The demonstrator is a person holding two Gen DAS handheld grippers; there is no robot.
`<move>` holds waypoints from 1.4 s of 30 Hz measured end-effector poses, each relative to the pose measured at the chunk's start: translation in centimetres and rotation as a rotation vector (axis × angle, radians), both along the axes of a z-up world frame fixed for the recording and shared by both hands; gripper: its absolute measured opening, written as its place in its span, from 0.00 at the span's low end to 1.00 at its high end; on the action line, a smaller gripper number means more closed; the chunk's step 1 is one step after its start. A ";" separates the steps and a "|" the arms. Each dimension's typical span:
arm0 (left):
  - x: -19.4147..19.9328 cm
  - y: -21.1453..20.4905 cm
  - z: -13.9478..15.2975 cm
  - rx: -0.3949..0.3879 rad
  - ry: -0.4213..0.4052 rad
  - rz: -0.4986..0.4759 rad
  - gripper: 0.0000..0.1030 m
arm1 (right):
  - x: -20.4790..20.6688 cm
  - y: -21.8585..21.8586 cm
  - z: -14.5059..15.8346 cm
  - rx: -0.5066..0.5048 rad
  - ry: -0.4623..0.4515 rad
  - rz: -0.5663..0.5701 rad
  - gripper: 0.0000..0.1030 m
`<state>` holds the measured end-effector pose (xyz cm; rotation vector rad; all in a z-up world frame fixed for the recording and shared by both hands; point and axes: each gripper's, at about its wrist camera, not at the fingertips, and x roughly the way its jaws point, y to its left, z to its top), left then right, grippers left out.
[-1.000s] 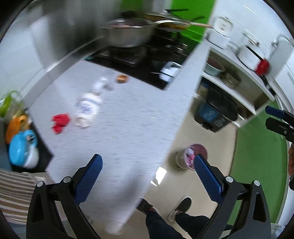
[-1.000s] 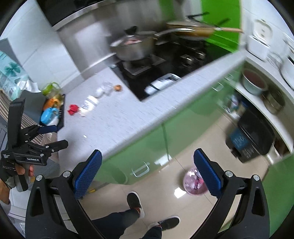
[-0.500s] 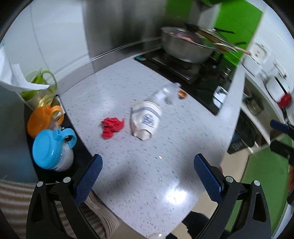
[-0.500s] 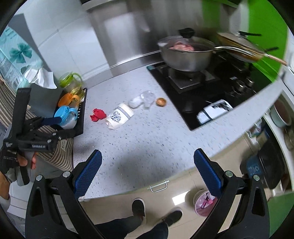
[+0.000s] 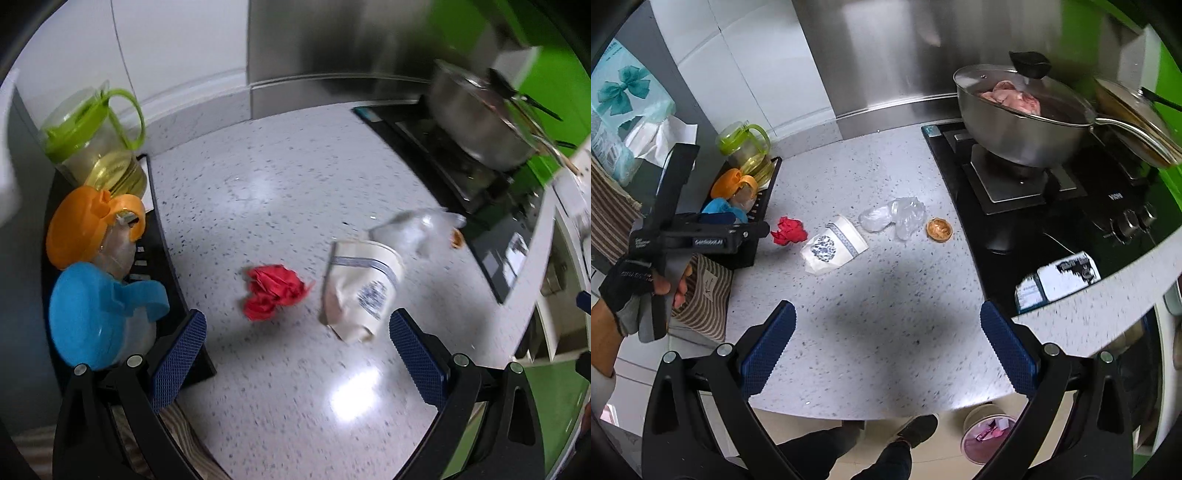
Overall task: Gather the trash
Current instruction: 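Move both open tools from the wastebasket back over the counter, then grasp the red crumpled paper with the left gripper while the right gripper grasps the walnut shell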
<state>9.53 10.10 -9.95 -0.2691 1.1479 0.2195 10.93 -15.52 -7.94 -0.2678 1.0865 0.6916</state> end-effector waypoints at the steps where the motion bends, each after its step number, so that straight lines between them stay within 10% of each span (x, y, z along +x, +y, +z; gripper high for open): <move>1: 0.4 0.4 -0.6 -0.002 0.011 0.009 0.93 | 0.4 0.1 -0.2 -0.003 0.005 0.002 0.95; 16: 3.4 2.6 -5.6 0.015 0.097 0.018 0.82 | 3.7 1.2 -3.7 -0.019 0.080 -0.014 0.95; 30: 4.0 2.1 -6.1 0.010 0.106 -0.033 0.30 | 4.1 2.4 -4.1 -0.022 0.084 -0.005 0.95; 42: 3.3 1.5 -2.2 0.016 0.016 -0.046 0.28 | 6.3 2.9 -5.0 -0.057 0.054 0.002 0.95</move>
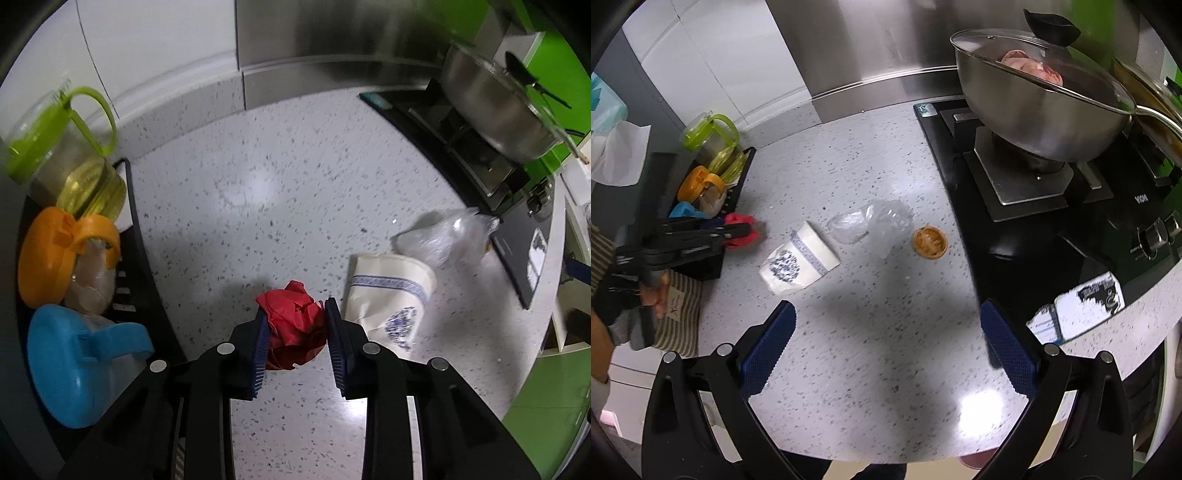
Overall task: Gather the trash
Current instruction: 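Grasp the red crumpled paper with the left gripper while the right gripper grasps the walnut shell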
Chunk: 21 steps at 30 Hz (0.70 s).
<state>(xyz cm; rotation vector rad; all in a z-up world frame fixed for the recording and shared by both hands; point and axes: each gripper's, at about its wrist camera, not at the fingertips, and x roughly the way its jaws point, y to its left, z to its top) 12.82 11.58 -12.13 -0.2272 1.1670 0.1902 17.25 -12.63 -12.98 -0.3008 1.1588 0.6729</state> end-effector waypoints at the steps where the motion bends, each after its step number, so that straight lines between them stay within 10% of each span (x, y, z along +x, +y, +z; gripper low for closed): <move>1: 0.0 -0.1 0.5 0.000 -0.010 0.000 0.28 | 0.3 0.1 -0.2 -0.006 -0.002 0.005 0.95; 10: -2.0 0.0 3.6 -0.004 -0.072 0.035 0.28 | 3.8 2.3 -4.6 -0.105 0.008 0.112 0.95; 21: -3.2 0.1 2.5 -0.017 -0.056 0.102 0.28 | 6.5 3.9 -8.4 -0.172 0.013 0.207 0.52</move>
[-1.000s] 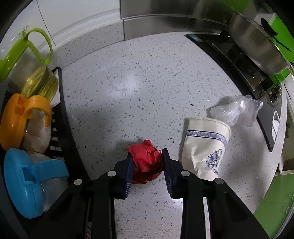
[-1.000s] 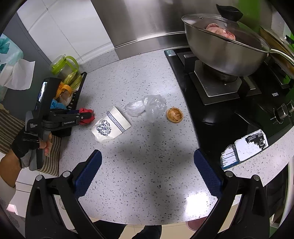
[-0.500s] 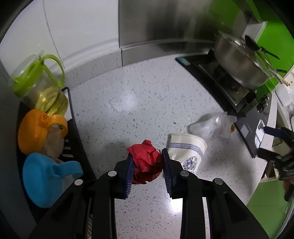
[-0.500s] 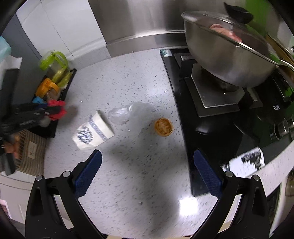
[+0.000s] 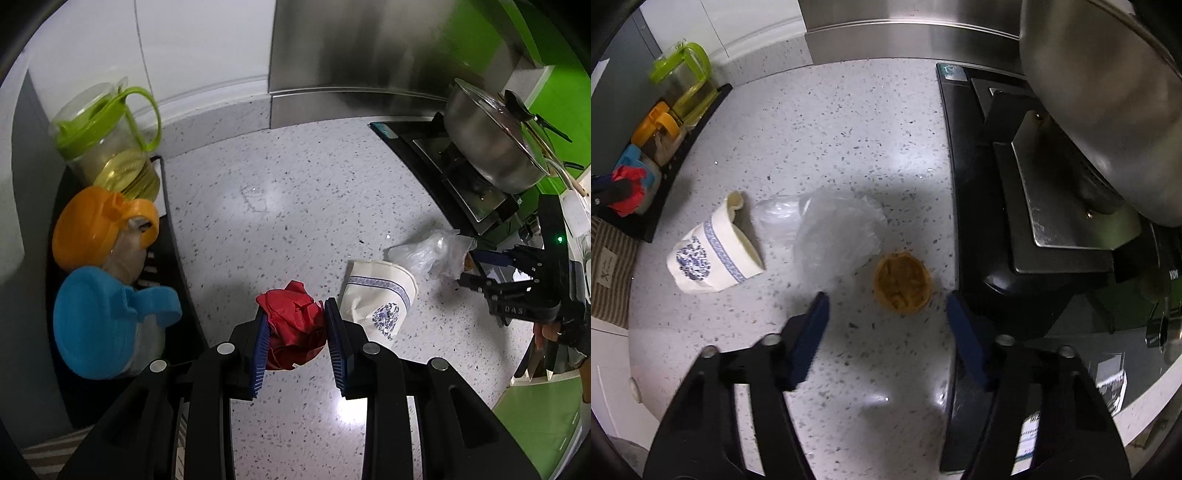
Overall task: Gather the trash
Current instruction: 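Grasp the red crumpled paper with the left gripper while the right gripper grasps the walnut shell, then carry the red paper and walnut shell with both grippers over the wastebasket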
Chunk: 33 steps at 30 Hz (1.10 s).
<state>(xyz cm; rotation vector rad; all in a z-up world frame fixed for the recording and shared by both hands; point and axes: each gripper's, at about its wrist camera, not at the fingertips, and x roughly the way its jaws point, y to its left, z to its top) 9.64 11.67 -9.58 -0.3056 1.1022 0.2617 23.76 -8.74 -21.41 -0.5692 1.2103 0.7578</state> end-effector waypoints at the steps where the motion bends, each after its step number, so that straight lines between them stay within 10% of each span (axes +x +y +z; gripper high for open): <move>1: -0.1 0.0 -0.1 -0.001 0.001 0.005 0.28 | 0.1 -0.1 -0.1 0.002 0.001 0.002 0.50; 16: -0.7 -0.8 -0.2 0.002 0.010 -0.003 0.28 | -0.1 -1.1 0.7 0.037 -0.006 -0.021 0.32; 33: -2.9 -8.6 6.4 -0.004 -0.098 -0.395 0.28 | -13.1 -6.5 14.9 0.198 -0.165 -0.278 0.32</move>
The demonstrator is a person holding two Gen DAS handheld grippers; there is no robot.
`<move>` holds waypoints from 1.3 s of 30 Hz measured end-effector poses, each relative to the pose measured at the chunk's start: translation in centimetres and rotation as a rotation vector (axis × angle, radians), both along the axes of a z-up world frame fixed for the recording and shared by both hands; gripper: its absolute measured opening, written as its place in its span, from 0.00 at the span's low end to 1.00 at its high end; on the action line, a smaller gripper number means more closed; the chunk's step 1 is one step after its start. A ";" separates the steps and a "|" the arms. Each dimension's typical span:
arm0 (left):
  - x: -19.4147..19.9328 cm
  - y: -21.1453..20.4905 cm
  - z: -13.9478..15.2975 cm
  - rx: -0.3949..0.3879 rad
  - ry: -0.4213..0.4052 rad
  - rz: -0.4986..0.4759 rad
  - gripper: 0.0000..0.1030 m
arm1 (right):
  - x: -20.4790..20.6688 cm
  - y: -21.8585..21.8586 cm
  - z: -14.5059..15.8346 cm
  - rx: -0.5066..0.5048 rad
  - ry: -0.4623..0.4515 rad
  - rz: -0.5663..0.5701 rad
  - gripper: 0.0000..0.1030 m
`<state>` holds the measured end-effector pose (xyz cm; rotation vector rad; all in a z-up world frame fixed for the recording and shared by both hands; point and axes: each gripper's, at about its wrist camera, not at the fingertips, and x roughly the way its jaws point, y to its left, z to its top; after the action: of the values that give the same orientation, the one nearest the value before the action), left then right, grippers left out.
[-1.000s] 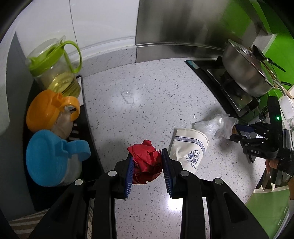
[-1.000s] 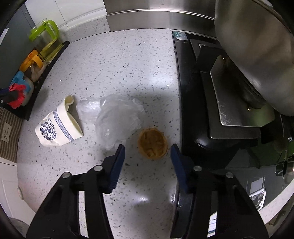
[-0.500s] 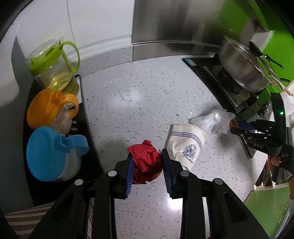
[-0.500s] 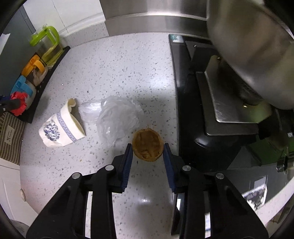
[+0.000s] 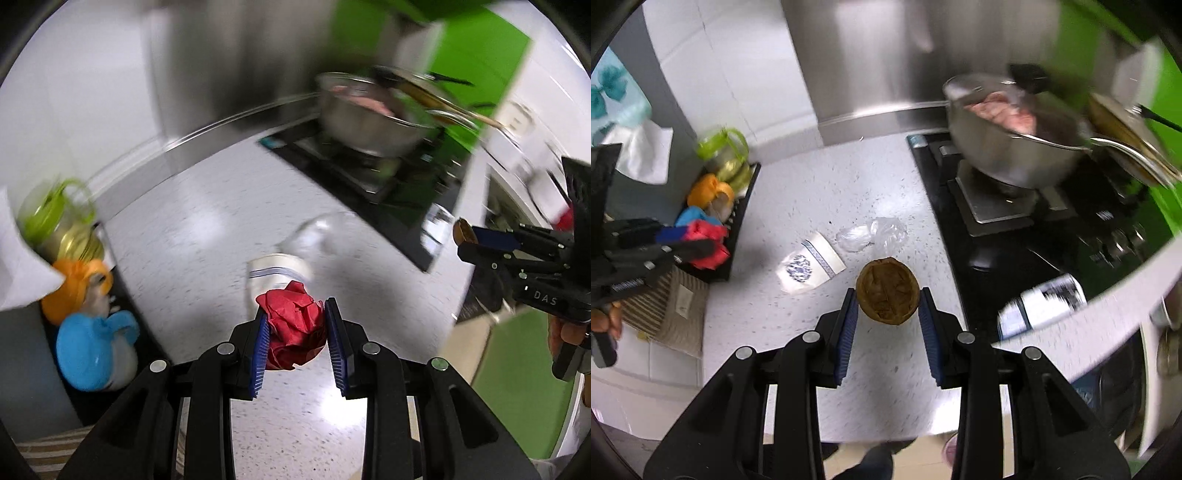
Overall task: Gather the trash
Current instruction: 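Carry the red paper and walnut shell with both grippers over the wastebasket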
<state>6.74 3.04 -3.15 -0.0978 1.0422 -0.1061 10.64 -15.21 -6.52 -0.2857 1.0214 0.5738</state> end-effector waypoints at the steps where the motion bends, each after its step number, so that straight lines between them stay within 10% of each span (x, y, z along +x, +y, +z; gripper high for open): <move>1: -0.1 -0.6 0.1 0.002 -0.003 -0.029 0.28 | -1.2 -0.8 0.6 0.004 -0.015 -0.037 0.32; 25: -7.0 -31.1 -4.0 0.049 0.010 -0.645 0.28 | -21.9 -30.8 -0.3 -0.027 -0.061 -0.704 0.33; 39: -6.2 -45.1 -19.3 0.071 0.163 -0.801 0.28 | -22.8 -42.6 -12.8 -0.017 0.081 -0.831 0.33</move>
<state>0.52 -42.03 -22.40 0.3880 1.1970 -0.7956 -12.16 -57.85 -19.27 0.1583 1.1150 -0.1787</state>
